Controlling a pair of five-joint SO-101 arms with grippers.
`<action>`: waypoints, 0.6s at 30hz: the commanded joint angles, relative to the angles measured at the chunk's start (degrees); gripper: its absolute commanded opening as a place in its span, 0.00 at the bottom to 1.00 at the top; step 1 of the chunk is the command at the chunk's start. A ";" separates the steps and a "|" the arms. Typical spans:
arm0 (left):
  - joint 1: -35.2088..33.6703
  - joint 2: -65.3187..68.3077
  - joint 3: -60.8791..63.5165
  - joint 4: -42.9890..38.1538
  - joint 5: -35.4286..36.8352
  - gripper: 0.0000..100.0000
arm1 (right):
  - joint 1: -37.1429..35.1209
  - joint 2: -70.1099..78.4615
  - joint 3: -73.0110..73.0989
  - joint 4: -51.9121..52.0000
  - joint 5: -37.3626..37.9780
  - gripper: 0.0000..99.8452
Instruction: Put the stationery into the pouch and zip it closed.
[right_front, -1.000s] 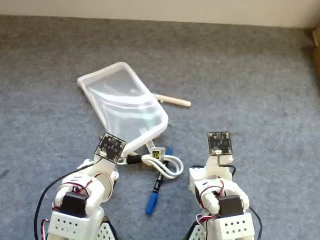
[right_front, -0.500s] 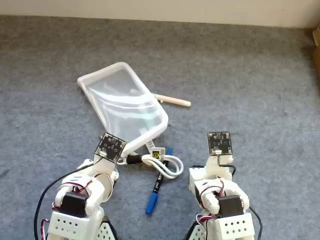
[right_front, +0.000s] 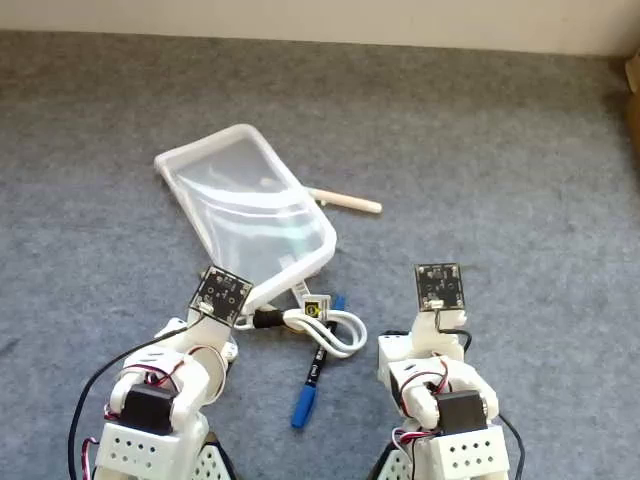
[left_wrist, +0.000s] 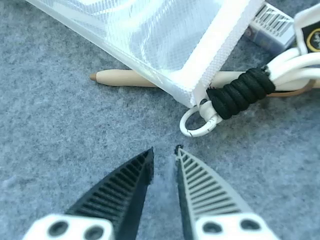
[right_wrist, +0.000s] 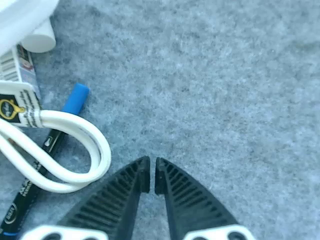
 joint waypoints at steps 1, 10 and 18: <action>-0.13 -0.75 1.01 0.44 0.26 0.09 | 0.48 -0.84 6.20 0.31 0.00 0.03; -20.88 -0.84 -5.58 0.00 0.26 0.09 | 1.27 -0.84 6.20 0.66 0.00 0.03; -28.62 -0.84 -5.41 -0.09 0.26 0.09 | 7.25 -0.84 1.80 -1.54 0.09 0.03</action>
